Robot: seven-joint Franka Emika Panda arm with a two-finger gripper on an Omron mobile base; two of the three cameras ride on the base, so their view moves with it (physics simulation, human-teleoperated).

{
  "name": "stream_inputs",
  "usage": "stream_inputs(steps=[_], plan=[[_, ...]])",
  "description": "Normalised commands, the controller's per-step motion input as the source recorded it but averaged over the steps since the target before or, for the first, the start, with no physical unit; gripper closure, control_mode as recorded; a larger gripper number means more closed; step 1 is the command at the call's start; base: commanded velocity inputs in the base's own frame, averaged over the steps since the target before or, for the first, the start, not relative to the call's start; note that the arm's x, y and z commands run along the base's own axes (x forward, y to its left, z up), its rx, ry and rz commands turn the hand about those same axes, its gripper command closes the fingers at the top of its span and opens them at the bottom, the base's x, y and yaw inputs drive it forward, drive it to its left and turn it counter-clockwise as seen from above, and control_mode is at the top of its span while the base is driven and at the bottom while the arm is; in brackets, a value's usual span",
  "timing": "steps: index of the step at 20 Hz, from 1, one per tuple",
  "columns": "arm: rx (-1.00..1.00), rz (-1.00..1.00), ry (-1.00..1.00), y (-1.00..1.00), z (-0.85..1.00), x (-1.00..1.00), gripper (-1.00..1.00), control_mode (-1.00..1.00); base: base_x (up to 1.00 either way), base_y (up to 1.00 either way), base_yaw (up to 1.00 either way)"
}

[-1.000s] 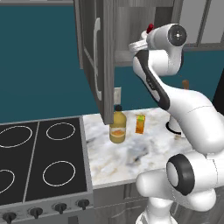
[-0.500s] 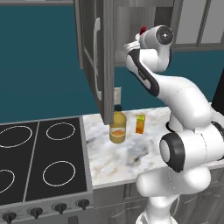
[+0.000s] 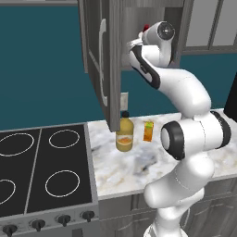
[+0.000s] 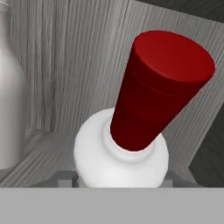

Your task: Sort all alcoholic drinks to one cabinet, and non-alcoholic drinks to the other.

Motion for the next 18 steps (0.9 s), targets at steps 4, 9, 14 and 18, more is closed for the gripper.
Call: stream_inputs(steps=[4, 9, 14, 18], plan=[[0.0, 0.0, 0.05, 0.0, -0.43, 0.27, 1.0, -1.0, 0.0, 0.0, 0.0], [0.0, 0.0, 0.05, 0.0, -0.43, 0.03, 1.0, -1.0, 0.0, 0.0, 0.0], [0.0, 0.0, 0.05, 0.0, -0.41, 0.02, -1.0, -1.0, 0.0, 0.0, 0.0], [0.0, 0.0, 0.0, 0.0, -0.27, 0.04, -1.0, -1.0, 0.0, 0.0, 0.0]])
